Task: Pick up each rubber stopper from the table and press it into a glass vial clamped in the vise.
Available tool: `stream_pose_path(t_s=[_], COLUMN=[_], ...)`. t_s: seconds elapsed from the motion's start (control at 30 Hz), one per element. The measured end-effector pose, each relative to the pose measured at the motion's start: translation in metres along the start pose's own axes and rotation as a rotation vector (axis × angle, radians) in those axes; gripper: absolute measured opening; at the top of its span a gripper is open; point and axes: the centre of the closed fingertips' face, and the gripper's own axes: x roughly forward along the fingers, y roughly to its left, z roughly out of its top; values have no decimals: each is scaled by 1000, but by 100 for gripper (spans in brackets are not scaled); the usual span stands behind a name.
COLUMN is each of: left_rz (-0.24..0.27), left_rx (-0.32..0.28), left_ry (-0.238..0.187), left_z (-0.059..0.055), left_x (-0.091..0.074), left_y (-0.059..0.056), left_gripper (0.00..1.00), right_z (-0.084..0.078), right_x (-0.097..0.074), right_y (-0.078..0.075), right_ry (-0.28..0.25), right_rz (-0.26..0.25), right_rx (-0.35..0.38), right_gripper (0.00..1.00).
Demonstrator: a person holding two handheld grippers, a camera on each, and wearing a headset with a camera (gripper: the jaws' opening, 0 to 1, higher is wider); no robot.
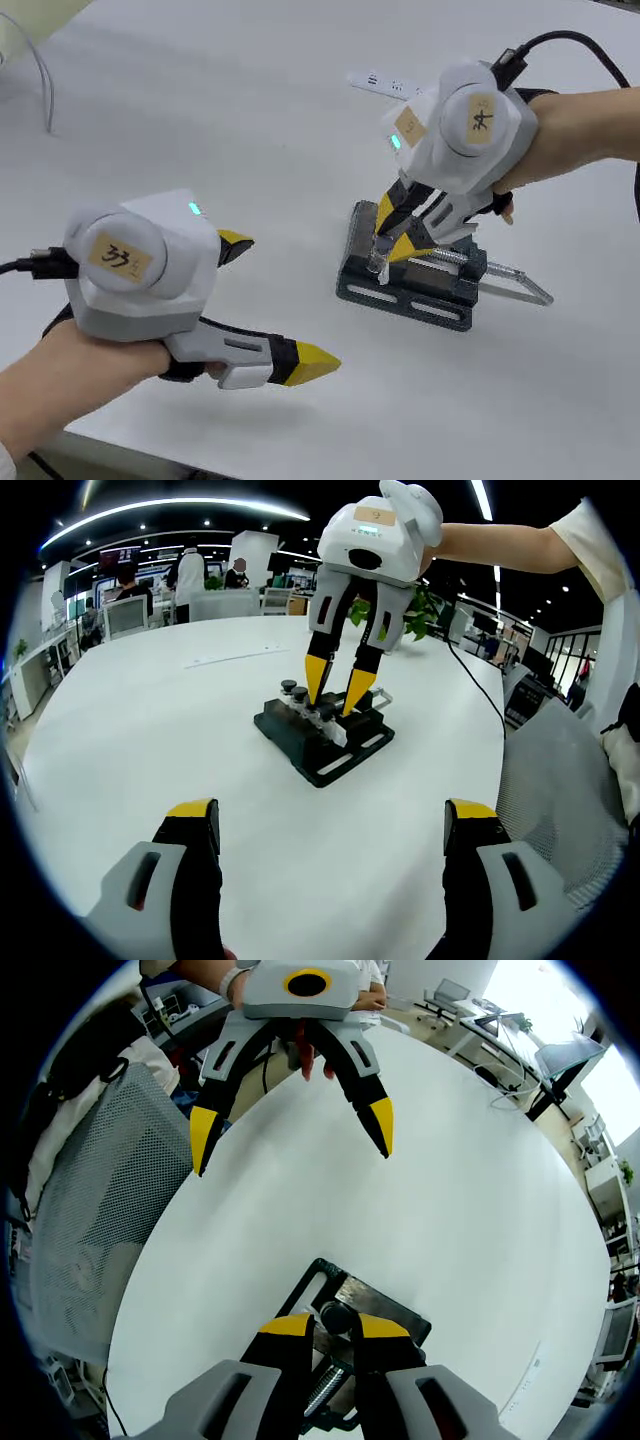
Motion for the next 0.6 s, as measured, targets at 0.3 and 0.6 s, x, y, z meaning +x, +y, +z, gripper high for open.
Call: stream_pose_path(t_s=[0.3,0.6], left_rz=[3,5], left_rx=[-5,-11], left_ry=[-1,3], left_z=[0,-3], left_x=[0,1], left_y=[1,3], left_gripper=[92,92], right_z=[1,-3], right_x=[-9,-5], right_y=[-3,2], right_ry=[-13,-1], right_rz=[10,42], right_rx=[24,45], right_gripper=[2,0])
